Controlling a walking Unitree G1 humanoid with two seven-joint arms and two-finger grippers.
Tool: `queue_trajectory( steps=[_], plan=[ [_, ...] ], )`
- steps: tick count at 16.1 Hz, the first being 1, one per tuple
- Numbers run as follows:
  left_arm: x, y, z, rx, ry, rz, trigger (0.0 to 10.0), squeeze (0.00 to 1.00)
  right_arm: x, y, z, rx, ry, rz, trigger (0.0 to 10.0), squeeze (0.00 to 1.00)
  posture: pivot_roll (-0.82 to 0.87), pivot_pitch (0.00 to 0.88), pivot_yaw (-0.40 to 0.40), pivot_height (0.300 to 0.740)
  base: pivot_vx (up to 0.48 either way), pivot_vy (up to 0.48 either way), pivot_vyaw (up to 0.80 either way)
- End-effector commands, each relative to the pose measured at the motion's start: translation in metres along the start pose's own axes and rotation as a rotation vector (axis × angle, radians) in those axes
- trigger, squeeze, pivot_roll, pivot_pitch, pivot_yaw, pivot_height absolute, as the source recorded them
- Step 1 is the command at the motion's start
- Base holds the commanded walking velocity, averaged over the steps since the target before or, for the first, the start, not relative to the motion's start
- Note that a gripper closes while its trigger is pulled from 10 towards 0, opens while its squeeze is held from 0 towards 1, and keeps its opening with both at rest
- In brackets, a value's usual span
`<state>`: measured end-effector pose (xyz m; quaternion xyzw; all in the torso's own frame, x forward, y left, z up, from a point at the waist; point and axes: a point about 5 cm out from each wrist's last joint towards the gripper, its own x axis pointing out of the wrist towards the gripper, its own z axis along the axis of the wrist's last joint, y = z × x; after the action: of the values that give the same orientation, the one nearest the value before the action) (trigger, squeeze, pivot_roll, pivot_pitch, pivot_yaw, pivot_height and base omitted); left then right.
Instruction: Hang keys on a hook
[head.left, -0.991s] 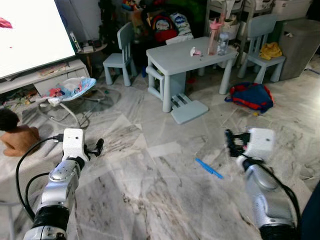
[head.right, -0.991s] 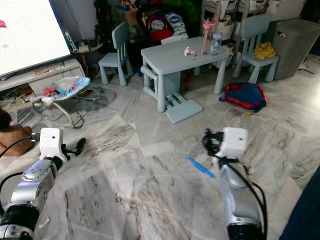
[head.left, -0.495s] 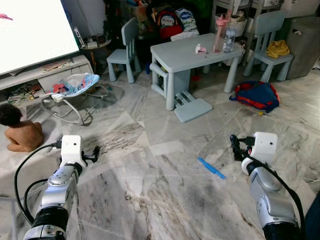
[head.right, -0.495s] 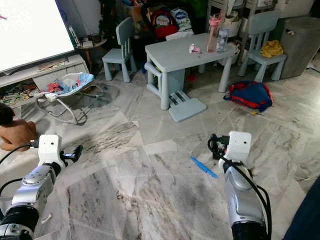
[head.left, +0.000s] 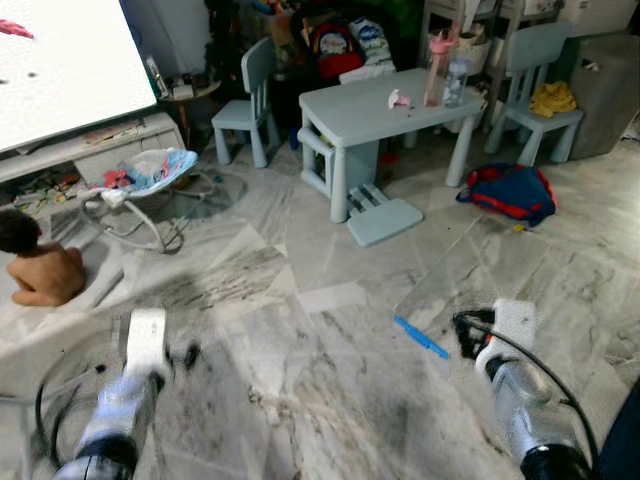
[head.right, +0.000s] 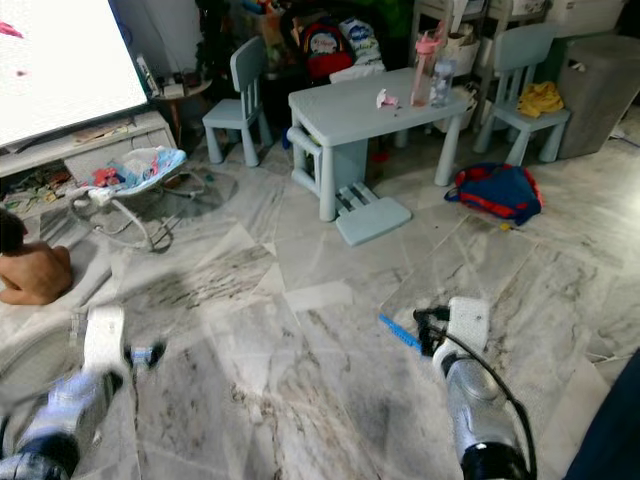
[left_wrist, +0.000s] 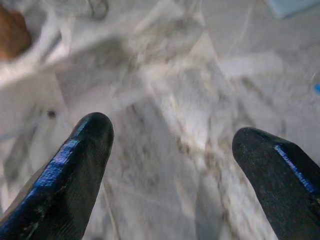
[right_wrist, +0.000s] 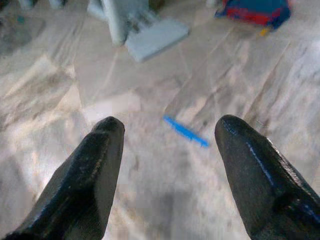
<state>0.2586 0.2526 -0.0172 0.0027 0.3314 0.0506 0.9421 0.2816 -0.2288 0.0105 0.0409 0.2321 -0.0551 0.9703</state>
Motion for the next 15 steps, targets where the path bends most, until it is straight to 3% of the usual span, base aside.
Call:
queue_trajectory(
  steps=[1, 3, 4, 5, 6, 8, 10, 13, 15],
  plan=[
    [-0.004, 0.009, -0.012, 0.0, 0.042, 0.025, 10.0, 0.0, 0.001, 0.0, -0.007, 0.0, 0.034, 0.009, 10.0, 0.0, -0.02, 0.0, 0.029, 0.74, 0.0, 0.0, 0.0],
    [-0.013, 0.004, -0.054, 0.057, 0.199, 0.006, 10.0, 0.0, -0.008, -0.002, -0.047, 0.018, 0.199, 0.016, 10.0, 0.0, -0.03, 0.0, 0.015, 0.74, 0.0, 0.0, 0.0],
    [-0.014, 0.004, -0.057, 0.062, 0.211, 0.007, 10.0, 0.0, -0.009, -0.002, -0.051, 0.008, 0.216, 0.017, 10.0, 0.0, -0.03, 0.0, 0.013, 0.74, 0.0, 0.0, 0.0],
    [-0.018, 0.001, -0.072, 0.075, 0.272, 0.025, 10.0, 0.0, -0.018, -0.005, -0.074, -0.062, 0.319, -0.002, 10.0, 0.0, -0.04, 0.0, 0.007, 0.74, 0.0, 0.0, 0.0],
    [-0.018, 0.0, -0.074, 0.07, 0.276, 0.023, 10.0, 0.0, -0.02, -0.006, -0.079, -0.069, 0.338, -0.005, 10.0, 0.0, -0.04, 0.0, 0.005, 0.74, 0.0, 0.0, 0.0],
    [-0.016, -0.025, -0.078, 0.086, 0.285, -0.035, 10.0, 0.0, -0.032, -0.009, -0.1, -0.122, 0.442, -0.027, 10.0, 0.0, -0.04, 0.0, -0.006, 0.74, 0.0, 0.0, 0.0],
    [-0.012, -0.047, -0.076, 0.07, 0.274, -0.071, 10.0, 0.0, -0.034, -0.001, -0.108, -0.137, 0.47, 0.007, 10.0, 0.0, -0.03, 0.0, -0.012, 0.74, 0.0, 0.0, 0.0],
    [-0.01, -0.06, -0.074, 0.079, 0.285, -0.082, 10.0, 0.0, -0.034, 0.008, -0.109, -0.127, 0.473, 0.011, 10.0, 0.0, -0.04, 0.0, -0.012, 0.74, 0.0, 0.0, 0.0],
    [-0.011, -0.061, -0.077, 0.085, 0.289, -0.083, 10.0, 0.0, -0.038, 0.0, -0.113, -0.157, 0.482, 0.03, 10.0, 0.0, -0.04, 0.0, -0.015, 0.74, 0.0, 0.0, 0.0]
  ],
)
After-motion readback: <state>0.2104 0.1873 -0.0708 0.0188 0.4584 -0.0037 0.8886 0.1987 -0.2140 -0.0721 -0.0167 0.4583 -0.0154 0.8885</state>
